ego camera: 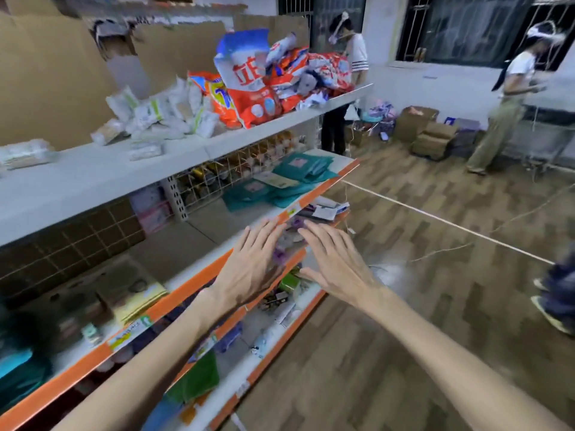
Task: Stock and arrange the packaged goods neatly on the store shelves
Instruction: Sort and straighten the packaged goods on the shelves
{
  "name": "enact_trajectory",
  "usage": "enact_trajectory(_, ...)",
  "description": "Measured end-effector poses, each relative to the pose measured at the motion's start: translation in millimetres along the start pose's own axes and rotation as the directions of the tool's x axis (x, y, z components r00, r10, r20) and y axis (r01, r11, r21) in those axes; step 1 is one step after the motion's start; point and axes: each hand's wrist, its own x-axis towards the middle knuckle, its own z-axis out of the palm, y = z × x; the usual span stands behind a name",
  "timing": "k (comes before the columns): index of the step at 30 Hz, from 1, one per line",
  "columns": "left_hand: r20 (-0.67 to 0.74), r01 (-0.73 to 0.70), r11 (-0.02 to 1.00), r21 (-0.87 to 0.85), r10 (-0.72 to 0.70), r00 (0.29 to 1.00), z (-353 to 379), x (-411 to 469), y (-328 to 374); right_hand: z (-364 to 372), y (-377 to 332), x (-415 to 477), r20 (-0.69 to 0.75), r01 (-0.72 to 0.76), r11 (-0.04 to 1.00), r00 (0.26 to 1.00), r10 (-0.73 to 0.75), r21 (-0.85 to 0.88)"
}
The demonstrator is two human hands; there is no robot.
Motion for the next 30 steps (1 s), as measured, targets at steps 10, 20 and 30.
enact_trajectory(10, 0.013, -0.088, 0.987, -0.135, 0.090, 0.996, 30, 78, 31, 15, 83, -13, 0.015, -0.126, 0.964, 0.992, 0.126, 0.233)
enact_trajectory(20, -0.013, -0.087, 0.957, -0.276, 0.087, 0.996, 115, 228, 6, 75, 204, 72, 0.111, -0.136, 0.985, 0.986, 0.124, 0.108)
enact_trajectory(30, 0.039, 0.036, 0.951, -0.306, -0.026, 0.999, 164, 337, -49, 135, 294, 186, 0.125, -0.072, 0.993, 0.990, 0.061, 0.091)
